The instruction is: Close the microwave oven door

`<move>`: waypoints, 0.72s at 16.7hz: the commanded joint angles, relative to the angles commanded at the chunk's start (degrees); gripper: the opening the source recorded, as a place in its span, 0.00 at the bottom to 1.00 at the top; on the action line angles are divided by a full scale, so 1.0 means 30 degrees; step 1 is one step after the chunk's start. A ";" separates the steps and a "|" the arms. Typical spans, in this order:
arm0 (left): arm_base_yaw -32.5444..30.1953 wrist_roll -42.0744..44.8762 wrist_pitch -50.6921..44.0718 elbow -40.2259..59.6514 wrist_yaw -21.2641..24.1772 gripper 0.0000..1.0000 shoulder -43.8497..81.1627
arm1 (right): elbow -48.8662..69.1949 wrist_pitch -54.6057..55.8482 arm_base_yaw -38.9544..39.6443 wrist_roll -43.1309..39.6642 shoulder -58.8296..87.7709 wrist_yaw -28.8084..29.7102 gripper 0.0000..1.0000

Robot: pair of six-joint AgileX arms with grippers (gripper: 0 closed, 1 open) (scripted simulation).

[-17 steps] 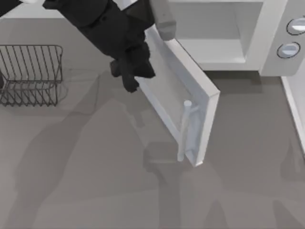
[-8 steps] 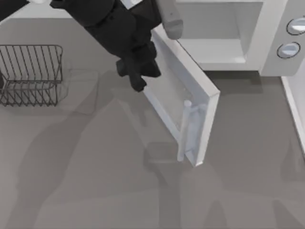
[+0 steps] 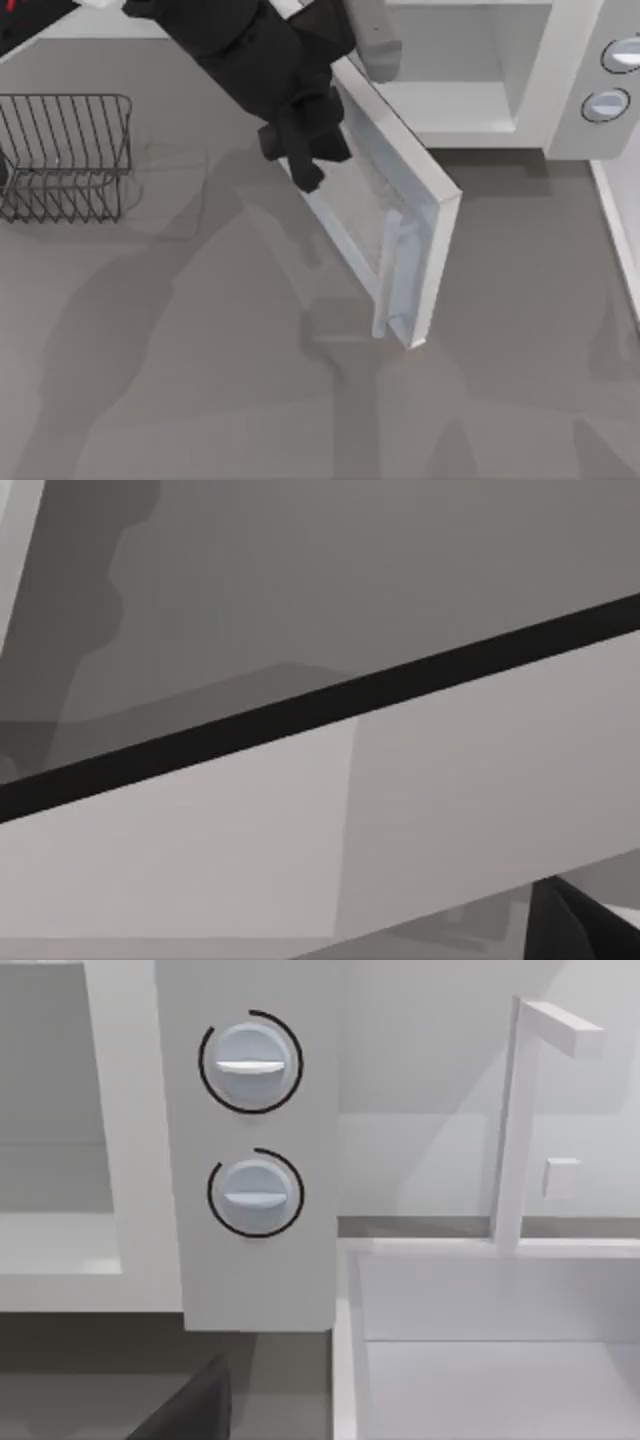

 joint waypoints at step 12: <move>-0.0751 -0.0824 0.0082 0.0908 -0.0290 0.00 0.0678 | 0.0000 0.0000 0.0000 0.0000 0.0000 0.0000 1.00</move>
